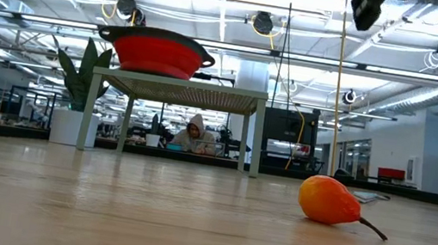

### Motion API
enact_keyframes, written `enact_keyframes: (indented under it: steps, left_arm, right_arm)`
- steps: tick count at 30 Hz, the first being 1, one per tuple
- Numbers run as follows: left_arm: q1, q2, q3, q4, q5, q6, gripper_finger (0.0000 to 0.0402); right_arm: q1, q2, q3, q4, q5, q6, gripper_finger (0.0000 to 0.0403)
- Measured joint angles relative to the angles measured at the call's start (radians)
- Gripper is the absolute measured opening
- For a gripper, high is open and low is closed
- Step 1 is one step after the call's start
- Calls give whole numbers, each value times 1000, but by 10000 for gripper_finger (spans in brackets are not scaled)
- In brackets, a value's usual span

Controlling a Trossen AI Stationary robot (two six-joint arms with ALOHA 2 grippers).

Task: Pick & Place Fruit
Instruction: Put the pear into the red strainer bowl on the shelf

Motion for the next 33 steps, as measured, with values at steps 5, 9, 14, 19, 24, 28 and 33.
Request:
enact_keyframes:
  steps: [5, 9, 14, 19, 24, 28, 33]
  left_arm:
    - [0, 0, 0, -12, 16, 16, 2]
    - [0, 0, 0, -12, 2, 32, 8]
    - [0, 0, -34, -10, -18, 39, 6]
    - [0, 0, -117, 34, -18, 43, 7]
    - [0, 0, -178, 77, -10, 41, 3]
    - [0, 0, -208, 84, -10, 40, 7]
    - [0, 0, -240, 107, -11, 41, 6]
  right_arm:
    - [52, 105, 71, -3, 29, -3, 4]
    - [88, 196, 144, -11, 53, -3, 1]
    - [117, 301, 263, -75, 53, -1, 1]
    - [134, 396, 410, -222, 53, 9, 1]
    - [139, 481, 543, -374, 48, 67, 1]
    - [151, 543, 636, -471, 45, 94, 1]
    - [169, 629, 757, -597, 15, 156, 0]
